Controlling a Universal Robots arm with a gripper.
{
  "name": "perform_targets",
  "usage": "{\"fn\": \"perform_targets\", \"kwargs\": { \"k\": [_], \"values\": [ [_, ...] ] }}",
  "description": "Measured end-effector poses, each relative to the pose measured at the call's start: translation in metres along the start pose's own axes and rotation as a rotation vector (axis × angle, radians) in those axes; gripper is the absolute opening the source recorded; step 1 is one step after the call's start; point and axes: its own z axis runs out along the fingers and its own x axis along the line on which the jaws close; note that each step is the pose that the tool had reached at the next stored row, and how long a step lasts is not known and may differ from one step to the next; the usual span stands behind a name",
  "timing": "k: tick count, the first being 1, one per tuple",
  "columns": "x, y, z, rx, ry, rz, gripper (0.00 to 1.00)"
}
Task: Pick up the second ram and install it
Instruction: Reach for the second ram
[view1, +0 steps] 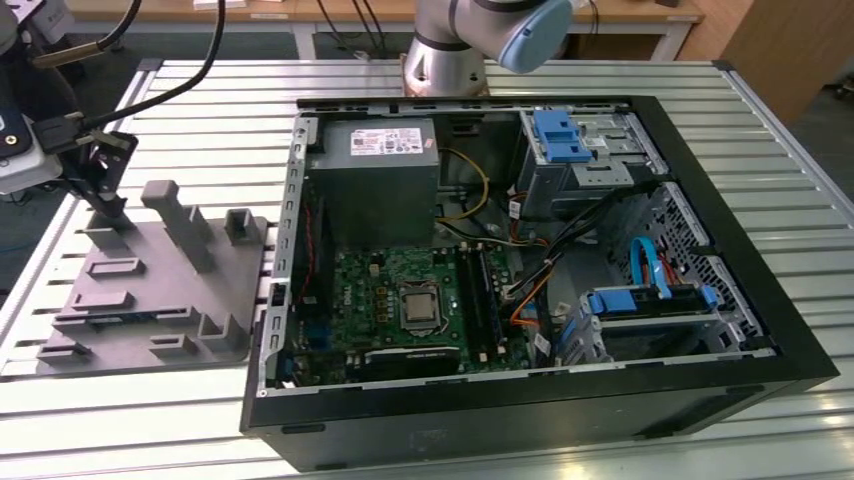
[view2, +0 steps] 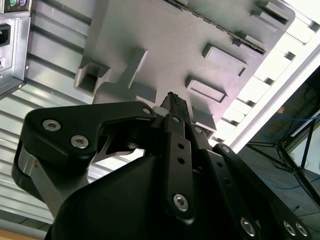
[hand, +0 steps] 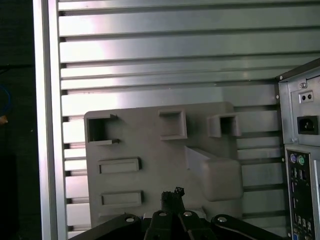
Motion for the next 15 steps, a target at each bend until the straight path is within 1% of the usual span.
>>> {"fn": "perform_targets", "kwargs": {
  "k": [15],
  "values": [
    [0.0069,-0.0026,0.0109,0.0000,0.0000,0.000,0.10]
  ]
}}
